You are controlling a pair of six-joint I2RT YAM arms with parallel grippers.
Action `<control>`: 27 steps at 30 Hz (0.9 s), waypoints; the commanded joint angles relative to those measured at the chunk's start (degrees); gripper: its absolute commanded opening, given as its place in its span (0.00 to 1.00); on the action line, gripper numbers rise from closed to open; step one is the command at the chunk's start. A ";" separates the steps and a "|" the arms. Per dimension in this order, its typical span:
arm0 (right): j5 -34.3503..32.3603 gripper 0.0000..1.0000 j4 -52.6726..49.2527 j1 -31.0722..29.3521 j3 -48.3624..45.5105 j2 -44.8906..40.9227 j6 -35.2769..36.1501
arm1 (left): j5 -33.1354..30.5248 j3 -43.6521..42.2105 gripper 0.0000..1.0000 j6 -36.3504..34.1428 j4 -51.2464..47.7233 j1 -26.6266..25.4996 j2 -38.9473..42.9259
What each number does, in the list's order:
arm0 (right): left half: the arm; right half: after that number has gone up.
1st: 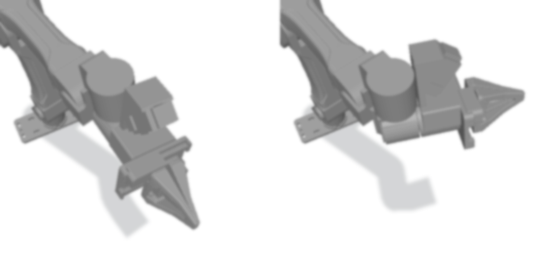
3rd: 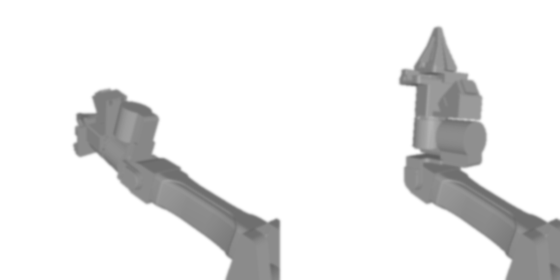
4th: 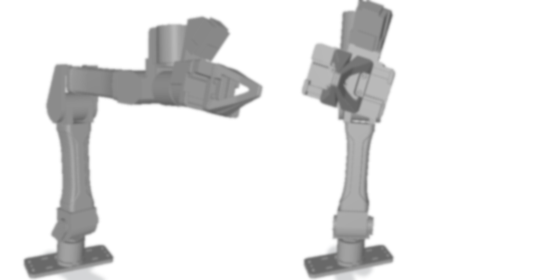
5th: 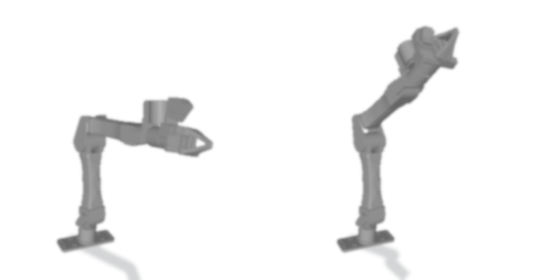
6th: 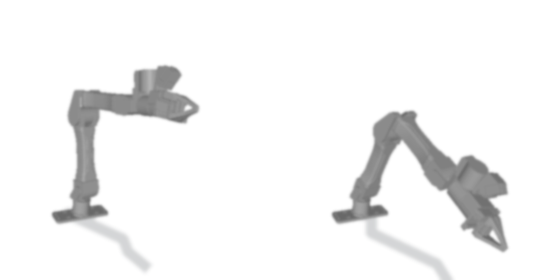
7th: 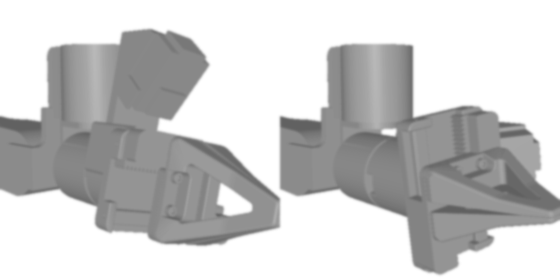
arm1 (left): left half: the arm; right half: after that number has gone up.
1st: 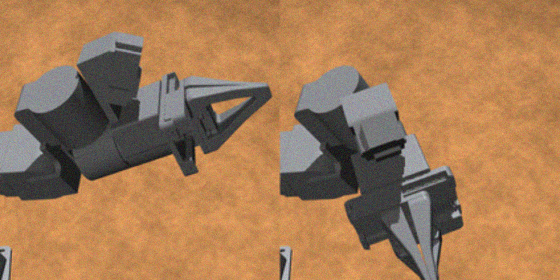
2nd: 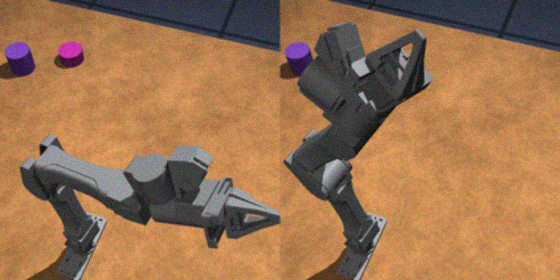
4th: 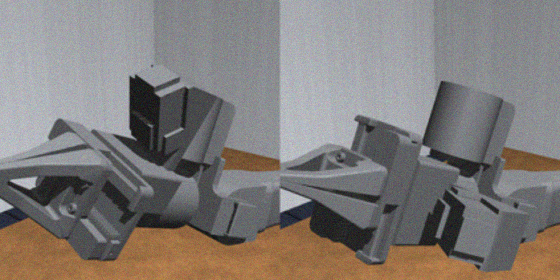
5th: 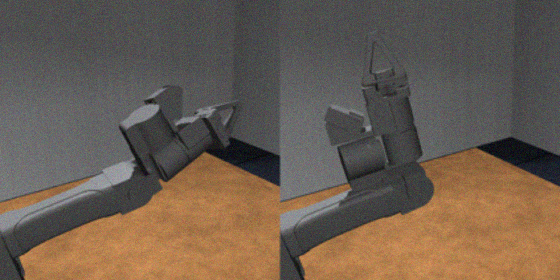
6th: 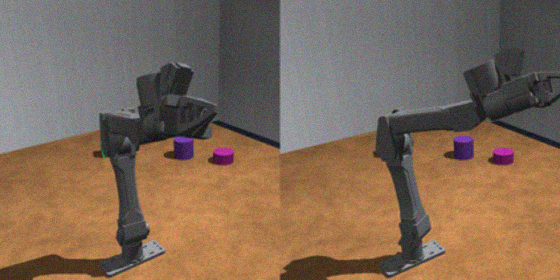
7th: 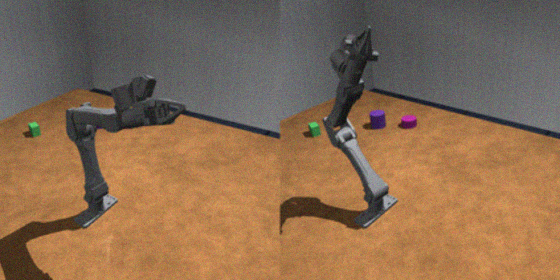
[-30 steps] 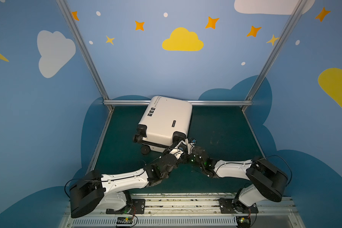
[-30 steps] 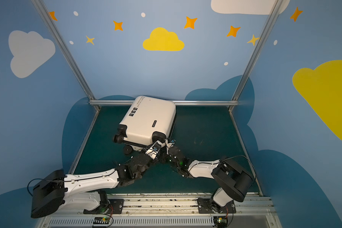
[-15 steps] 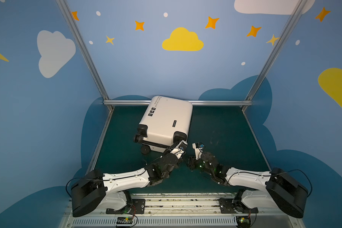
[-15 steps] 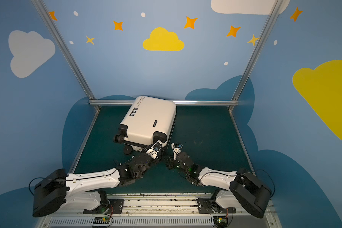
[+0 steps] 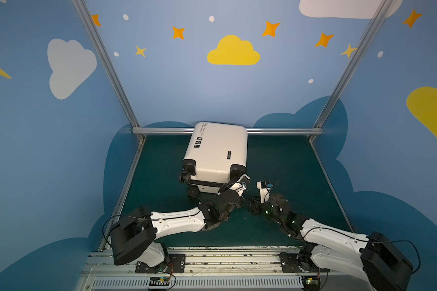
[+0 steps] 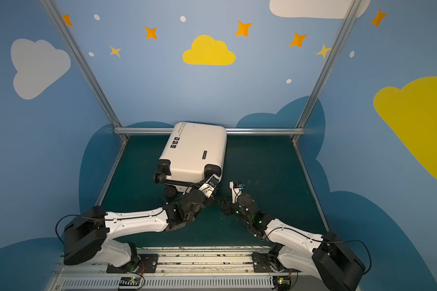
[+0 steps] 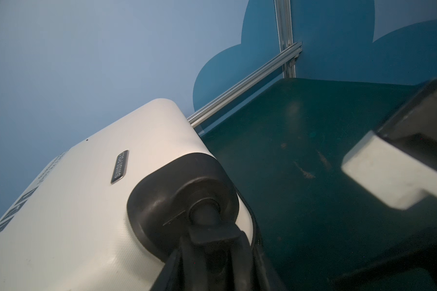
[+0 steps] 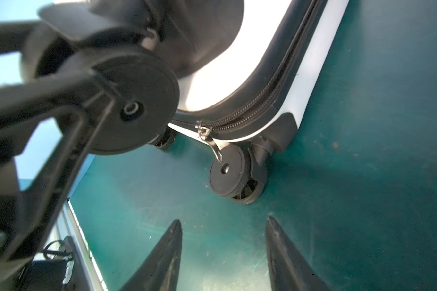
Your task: Pack the luggage
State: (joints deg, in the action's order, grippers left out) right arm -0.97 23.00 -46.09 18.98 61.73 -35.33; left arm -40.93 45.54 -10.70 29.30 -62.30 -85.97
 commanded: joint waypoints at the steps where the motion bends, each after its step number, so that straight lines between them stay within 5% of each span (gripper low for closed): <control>1: 1.68 0.51 -0.85 1.56 -0.26 -0.10 1.14 | 14.49 3.60 0.03 -0.99 5.95 -1.42 -1.22; 27: 3.00 0.39 7.26 1.50 7.70 13.22 0.24 | 16.41 3.01 0.03 0.86 5.76 -2.56 -0.19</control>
State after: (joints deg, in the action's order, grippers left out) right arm 2.96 28.03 -44.10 24.93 73.78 -34.70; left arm -40.42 46.83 -10.04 30.02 -62.33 -87.46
